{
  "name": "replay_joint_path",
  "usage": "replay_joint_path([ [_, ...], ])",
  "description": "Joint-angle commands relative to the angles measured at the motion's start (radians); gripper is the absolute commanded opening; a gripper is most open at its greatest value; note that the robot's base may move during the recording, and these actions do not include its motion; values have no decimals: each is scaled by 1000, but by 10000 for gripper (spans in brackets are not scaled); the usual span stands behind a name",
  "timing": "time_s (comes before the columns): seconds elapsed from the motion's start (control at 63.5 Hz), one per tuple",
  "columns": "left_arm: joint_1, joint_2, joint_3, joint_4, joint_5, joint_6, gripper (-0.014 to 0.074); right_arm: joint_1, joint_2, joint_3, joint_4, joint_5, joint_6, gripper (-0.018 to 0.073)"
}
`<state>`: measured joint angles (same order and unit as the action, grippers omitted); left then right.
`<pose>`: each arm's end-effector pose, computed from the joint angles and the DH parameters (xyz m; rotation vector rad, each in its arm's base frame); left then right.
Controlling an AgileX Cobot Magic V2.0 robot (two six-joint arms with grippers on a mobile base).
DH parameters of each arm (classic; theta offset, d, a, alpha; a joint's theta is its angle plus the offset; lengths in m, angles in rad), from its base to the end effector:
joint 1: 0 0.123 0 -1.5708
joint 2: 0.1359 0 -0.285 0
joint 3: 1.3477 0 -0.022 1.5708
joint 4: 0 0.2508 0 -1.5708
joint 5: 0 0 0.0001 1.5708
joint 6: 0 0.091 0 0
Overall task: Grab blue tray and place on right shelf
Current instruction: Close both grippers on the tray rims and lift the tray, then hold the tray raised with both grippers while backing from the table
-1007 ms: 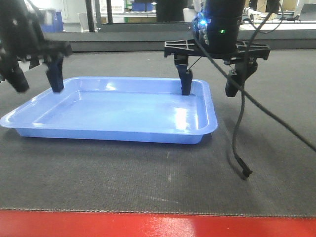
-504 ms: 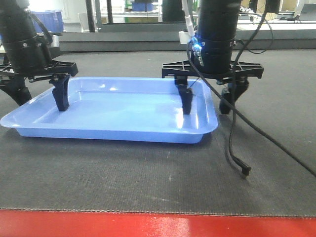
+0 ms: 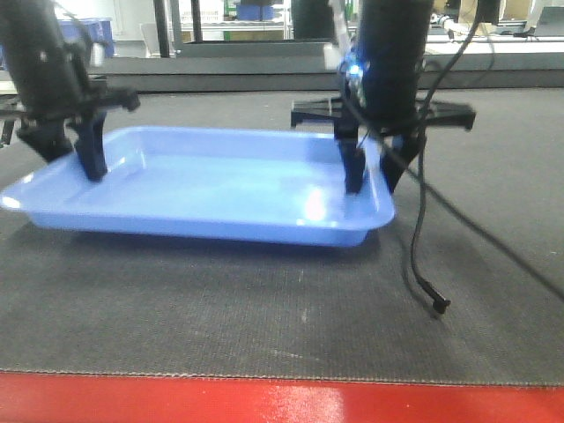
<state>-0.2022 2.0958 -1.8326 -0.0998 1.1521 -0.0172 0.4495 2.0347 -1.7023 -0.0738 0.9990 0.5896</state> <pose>0.4368 -0.0980 0.2378 0.2257 2.8970 -0.1777 0.3975 0.1855 0.2327 0.1556 2.8165 0.1467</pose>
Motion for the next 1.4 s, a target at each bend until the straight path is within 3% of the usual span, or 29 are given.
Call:
replay_joint_path([
  [0.0,-14,-108,-58,4,43,-2,-46,-1,-132,-30,-41,-3,-55,56],
  [0.362,-123,-312,-44,34,157,-65,-46,-22,-366,52,-52,104,-207,56],
  [0.472,-150,-384,1,81,157,-116,-46,-23,-451,129,-71,92,-210,56],
  [0.755,-249,-527,161,81,158,-185,-46,-23,-623,326,-85,67,-224,56],
  [0.944,-353,-555,272,129,153,-255,-46,-23,-703,341,-85,63,-225,56],
  [1.149,-461,-579,294,160,106,-298,-46,-23,-775,341,-82,65,-225,56],
  [1.385,-488,-656,294,194,123,-342,-46,-23,-839,341,-81,97,-225,56],
])
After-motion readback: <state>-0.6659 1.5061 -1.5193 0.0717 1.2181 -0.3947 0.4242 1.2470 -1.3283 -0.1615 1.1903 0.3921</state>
